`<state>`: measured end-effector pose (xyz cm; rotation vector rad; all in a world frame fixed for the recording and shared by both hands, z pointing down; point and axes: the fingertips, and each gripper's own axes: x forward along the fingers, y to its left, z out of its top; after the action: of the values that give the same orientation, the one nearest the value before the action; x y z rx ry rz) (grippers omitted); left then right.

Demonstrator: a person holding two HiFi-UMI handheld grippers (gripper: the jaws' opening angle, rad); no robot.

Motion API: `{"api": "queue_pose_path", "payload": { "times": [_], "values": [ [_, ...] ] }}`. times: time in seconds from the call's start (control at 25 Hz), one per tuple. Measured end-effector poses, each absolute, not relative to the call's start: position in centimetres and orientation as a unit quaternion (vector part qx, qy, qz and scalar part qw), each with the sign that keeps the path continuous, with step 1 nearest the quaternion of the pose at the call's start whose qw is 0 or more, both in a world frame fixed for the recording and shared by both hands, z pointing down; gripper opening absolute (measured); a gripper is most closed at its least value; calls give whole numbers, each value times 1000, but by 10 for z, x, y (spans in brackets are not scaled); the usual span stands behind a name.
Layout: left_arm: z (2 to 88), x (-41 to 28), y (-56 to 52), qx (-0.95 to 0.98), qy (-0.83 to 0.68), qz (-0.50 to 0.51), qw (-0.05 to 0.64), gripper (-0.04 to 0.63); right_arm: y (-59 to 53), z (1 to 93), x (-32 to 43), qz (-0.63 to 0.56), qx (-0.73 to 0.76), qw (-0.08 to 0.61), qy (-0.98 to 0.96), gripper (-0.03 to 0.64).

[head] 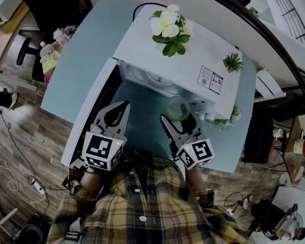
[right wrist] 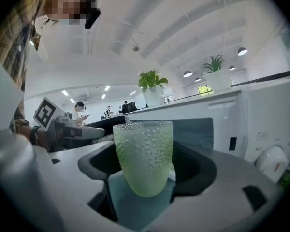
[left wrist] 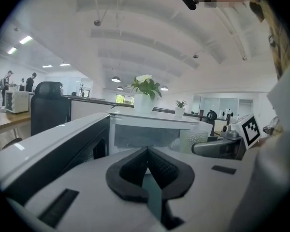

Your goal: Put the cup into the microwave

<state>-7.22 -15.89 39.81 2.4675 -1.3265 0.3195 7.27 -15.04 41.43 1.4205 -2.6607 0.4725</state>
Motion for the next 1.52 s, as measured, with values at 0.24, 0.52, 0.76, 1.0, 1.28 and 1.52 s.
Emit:
{"api": "queue_pose_path", "payload": {
  "times": [0.24,0.52,0.76,1.0,1.28,1.52],
  "values": [
    [400,-69,-158,873,-446,113,162,-9,-149,417,69,154,474,47,-866,357],
    [403,-67,-158,878,-436,115,164,-9,-149,420,62,147,473,56,-867,356],
    [405,-63,-156,878,-434,117,164,-9,-147,427,61,140,466,74,-870,357],
    [404,-63,-159,876,-440,117,160,-9,-149,434,57,126,450,89,-879,357],
    [408,-66,-160,869,-451,121,163,-9,-159,445,58,119,448,88,-882,356],
    [412,-65,-158,866,-454,125,167,-9,-170,452,57,102,445,88,-885,357]
  ]
}}
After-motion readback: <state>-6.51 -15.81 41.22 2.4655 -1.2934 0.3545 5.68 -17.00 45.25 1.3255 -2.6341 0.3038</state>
